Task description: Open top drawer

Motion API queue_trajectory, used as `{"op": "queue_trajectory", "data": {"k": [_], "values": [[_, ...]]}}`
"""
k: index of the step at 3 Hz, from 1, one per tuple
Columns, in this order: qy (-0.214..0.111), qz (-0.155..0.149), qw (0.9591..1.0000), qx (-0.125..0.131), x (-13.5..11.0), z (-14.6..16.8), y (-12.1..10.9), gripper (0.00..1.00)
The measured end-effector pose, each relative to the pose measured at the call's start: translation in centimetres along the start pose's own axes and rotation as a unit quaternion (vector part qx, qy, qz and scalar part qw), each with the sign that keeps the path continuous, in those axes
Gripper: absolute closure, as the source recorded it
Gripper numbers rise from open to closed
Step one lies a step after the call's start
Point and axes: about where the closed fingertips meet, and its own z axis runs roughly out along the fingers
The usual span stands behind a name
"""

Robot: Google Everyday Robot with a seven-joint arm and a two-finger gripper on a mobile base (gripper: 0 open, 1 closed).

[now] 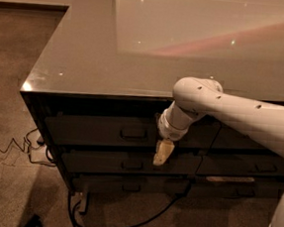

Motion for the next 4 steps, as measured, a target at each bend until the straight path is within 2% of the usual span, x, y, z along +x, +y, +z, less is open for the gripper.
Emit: {"op": "queue_trajectory", "data": {"k": [3, 4], "values": [[0.005, 0.004, 1.0000, -0.002, -0.1, -1.2, 0.1, 0.88], [0.001, 0.019, 0.9998, 0.012, -0.1, -2.4, 1.4, 1.00]]}}
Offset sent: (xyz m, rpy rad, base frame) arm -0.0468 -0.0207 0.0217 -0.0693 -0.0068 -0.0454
